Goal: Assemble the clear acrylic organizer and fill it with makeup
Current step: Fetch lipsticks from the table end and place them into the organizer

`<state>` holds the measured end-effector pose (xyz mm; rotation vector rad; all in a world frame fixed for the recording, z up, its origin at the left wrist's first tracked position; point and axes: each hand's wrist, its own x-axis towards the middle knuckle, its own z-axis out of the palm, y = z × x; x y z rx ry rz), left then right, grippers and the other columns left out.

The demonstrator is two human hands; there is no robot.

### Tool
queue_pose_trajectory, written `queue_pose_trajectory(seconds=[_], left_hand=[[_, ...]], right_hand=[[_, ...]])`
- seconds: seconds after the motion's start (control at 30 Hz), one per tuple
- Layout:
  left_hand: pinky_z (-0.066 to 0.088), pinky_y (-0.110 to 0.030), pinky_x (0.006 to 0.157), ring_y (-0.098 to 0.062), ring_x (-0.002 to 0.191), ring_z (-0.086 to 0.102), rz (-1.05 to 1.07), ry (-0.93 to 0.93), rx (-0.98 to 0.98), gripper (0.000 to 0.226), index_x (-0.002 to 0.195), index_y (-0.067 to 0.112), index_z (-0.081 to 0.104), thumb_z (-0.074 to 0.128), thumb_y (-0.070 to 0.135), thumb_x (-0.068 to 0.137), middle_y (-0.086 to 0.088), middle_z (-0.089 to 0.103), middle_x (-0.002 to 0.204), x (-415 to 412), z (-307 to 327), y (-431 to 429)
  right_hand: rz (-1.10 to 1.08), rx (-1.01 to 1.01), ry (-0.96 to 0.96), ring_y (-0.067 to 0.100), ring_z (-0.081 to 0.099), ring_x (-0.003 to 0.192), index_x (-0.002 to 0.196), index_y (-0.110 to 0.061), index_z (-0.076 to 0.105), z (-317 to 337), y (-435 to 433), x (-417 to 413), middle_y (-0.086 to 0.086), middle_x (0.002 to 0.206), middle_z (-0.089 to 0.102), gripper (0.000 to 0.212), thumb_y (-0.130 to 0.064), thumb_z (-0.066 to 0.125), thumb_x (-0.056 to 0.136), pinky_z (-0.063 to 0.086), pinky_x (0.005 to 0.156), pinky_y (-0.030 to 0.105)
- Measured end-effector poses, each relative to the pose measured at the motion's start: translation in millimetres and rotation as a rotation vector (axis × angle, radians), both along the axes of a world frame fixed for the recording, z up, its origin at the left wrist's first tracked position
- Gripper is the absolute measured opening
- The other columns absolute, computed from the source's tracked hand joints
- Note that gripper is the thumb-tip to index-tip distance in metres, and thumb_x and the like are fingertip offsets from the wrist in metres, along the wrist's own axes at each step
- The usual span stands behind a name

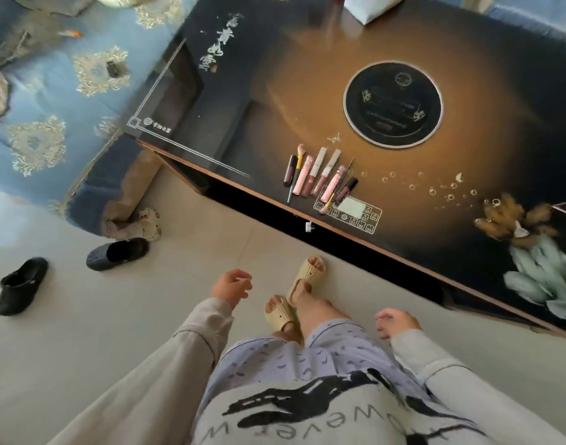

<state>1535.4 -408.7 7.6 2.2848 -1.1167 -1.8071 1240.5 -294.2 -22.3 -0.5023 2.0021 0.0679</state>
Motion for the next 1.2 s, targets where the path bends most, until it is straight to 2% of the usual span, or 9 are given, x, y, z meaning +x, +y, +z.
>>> queue_pose_trajectory(seconds=[0.1, 0.2, 0.27, 0.4, 0.53, 0.63, 0.83, 1.0, 1.2], left_hand=[[0.035, -0.014, 0.039, -0.013, 0.055, 0.048, -0.028, -0.042, 0.049, 0.027, 0.112, -0.004, 0.057, 0.041, -0.003, 0.09, 0.001, 0.052, 0.066, 2.1, -7.1, -5.1], [0.038, -0.016, 0.036, -0.015, 0.054, 0.046, -0.027, -0.082, 0.108, 0.026, 0.111, -0.005, 0.057, 0.041, -0.003, 0.091, -0.003, 0.052, 0.066, 8.8, -11.7, -11.7], [0.035, -0.019, 0.037, -0.016, 0.053, 0.044, -0.031, -0.116, 0.144, 0.021, 0.104, 0.0, 0.057, 0.041, -0.003, 0.091, -0.004, 0.051, 0.066, 12.6, -16.5, -21.2], [0.027, -0.008, 0.024, -0.017, 0.051, 0.042, -0.055, -0.174, 0.155, 0.01, 0.09, 0.003, 0.05, 0.041, -0.004, 0.09, -0.003, 0.05, 0.062, 14.2, -18.1, -44.6], [0.031, -0.02, 0.044, -0.013, 0.051, 0.048, -0.126, -0.172, 0.141, 0.019, 0.102, 0.003, 0.057, 0.042, 0.001, 0.091, -0.01, 0.057, 0.076, -2.8, -14.3, -70.4], [0.032, -0.021, 0.049, -0.01, 0.05, 0.052, -0.167, -0.133, 0.108, 0.026, 0.11, -0.002, 0.058, 0.042, 0.002, 0.09, -0.01, 0.058, 0.086, -21.8, -13.1, -94.4], [0.049, -0.029, 0.078, -0.027, 0.088, 0.061, -0.343, -0.101, -0.049, 0.024, 0.111, 0.004, 0.059, 0.047, 0.009, 0.09, -0.016, 0.065, 0.105, -79.5, -15.3, -162.2], [0.051, -0.032, 0.077, -0.024, 0.087, 0.061, -0.476, -0.086, -0.144, 0.027, 0.116, 0.013, 0.054, 0.051, 0.019, 0.09, -0.013, 0.065, 0.109, -139.1, -25.3, -214.3], [0.043, -0.034, 0.071, -0.033, 0.091, 0.059, -0.642, -0.217, -0.21, 0.026, 0.109, 0.007, 0.048, 0.054, 0.014, 0.085, -0.019, 0.062, 0.11, -173.9, -39.1, -244.9]], right_hand=[[0.012, -0.037, -0.025, 0.012, 0.047, 0.047, 0.093, -0.008, 0.064, 2.5, -30.9, 1.5, 0.011, 0.079, 0.06, 0.018, -0.003, 0.049, 0.086, 0.038, 0.049, 0.016], [-0.032, -0.094, -0.059, 0.012, 0.046, 0.047, 0.082, -0.013, 0.058, 4.4, -68.0, -2.3, 0.003, 0.065, 0.057, 0.015, -0.002, 0.049, 0.086, 0.035, 0.046, 0.018], [-0.069, -0.129, -0.07, 0.013, 0.046, 0.047, 0.076, -0.015, 0.056, 4.0, -91.7, -7.6, -0.001, 0.06, 0.053, 0.02, 0.0, 0.047, 0.085, 0.033, 0.045, 0.018], [-0.055, -0.143, -0.084, 0.012, 0.046, 0.047, 0.074, -0.015, 0.056, 3.4, -116.3, -13.0, -0.002, 0.059, 0.052, 0.021, 0.001, 0.046, 0.085, 0.032, 0.047, 0.018], [-0.034, -0.116, -0.083, 0.011, 0.048, 0.049, 0.082, -0.015, 0.058, 8.0, -124.2, -13.1, 0.003, 0.067, 0.057, 0.017, -0.002, 0.047, 0.086, 0.034, 0.047, 0.018], [-0.075, -0.101, -0.084, 0.011, 0.049, 0.051, 0.087, -0.013, 0.061, 10.8, -132.4, -9.1, 0.008, 0.081, 0.059, 0.017, -0.002, 0.047, 0.086, 0.035, 0.048, 0.017], [-0.188, -0.19, -0.105, 0.018, 0.055, 0.062, 0.086, -0.01, 0.066, 13.3, -192.9, 10.2, 0.009, 0.079, 0.06, 0.015, -0.005, 0.051, 0.086, 0.04, 0.051, 0.019], [-0.239, -0.274, -0.046, 0.021, 0.058, 0.079, 0.094, -0.009, 0.064, 3.2, -265.9, 28.8, 0.006, 0.086, 0.061, 0.01, -0.011, 0.058, 0.085, 0.056, 0.082, 0.04], [-0.052, -0.235, 0.151, 0.03, 0.064, 0.095, 0.099, -0.008, 0.066, -10.5, -316.4, 36.4, 0.013, 0.103, 0.069, 0.023, -0.025, 0.06, 0.084, 0.048, 0.076, 0.028]])
